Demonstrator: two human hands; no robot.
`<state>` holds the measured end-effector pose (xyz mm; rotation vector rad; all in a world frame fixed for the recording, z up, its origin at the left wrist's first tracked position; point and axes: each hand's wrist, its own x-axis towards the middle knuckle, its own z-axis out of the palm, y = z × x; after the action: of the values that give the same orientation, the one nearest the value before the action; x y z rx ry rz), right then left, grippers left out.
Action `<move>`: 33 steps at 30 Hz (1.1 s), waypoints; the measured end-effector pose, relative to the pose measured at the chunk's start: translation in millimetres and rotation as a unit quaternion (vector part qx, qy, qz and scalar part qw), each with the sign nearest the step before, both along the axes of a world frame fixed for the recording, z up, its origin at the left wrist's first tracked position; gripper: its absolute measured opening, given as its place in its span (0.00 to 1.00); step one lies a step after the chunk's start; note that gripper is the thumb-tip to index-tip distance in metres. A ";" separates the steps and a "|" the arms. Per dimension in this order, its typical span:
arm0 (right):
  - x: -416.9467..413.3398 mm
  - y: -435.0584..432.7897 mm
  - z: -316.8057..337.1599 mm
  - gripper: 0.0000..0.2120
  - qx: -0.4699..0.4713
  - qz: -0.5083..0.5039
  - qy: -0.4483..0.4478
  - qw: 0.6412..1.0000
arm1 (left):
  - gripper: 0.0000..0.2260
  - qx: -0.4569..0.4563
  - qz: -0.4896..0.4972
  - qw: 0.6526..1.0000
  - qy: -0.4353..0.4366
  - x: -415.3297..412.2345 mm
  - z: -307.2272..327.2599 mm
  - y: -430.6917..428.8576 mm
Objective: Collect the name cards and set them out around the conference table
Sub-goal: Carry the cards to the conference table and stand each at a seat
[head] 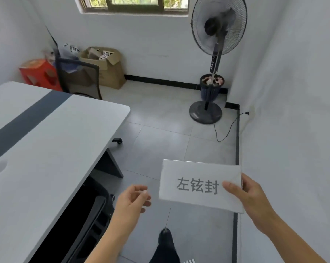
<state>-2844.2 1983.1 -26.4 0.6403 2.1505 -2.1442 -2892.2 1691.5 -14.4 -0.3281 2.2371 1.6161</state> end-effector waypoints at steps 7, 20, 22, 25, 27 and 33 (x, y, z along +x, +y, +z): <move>-171.6 46.0 -12.4 0.24 0.032 0.001 -0.003 0.999 | 0.05 0.002 0.063 0.997 -0.043 -157.5 -41.9 -1.7; -452.7 135.8 2.5 0.41 0.011 -0.044 -0.001 0.999 | 0.05 0.016 -0.022 1.000 -0.003 -495.8 -4.1 99.4; -507.9 154.6 -3.9 0.35 0.007 -0.027 0.004 1.000 | 0.05 0.011 -0.001 1.000 -0.002 -539.8 -11.4 114.3; -598.6 181.9 -12.7 0.18 0.009 0.011 0.002 1.000 | 0.05 0.000 0.042 0.999 -0.015 -597.9 -21.9 133.3; -660.5 196.2 -14.0 0.13 0.027 0.042 -0.003 0.999 | 0.05 -0.005 0.068 0.997 -0.026 -632.8 -21.3 144.3; -838.0 197.2 0.2 0.10 0.054 0.174 0.002 0.983 | 0.05 -0.013 0.164 0.986 -0.014 -715.0 -3.6 149.1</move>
<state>-3682.1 2180.3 -26.2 0.2388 2.1958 -1.8601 -3607.3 1840.6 -18.1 -0.7556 2.2759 1.7262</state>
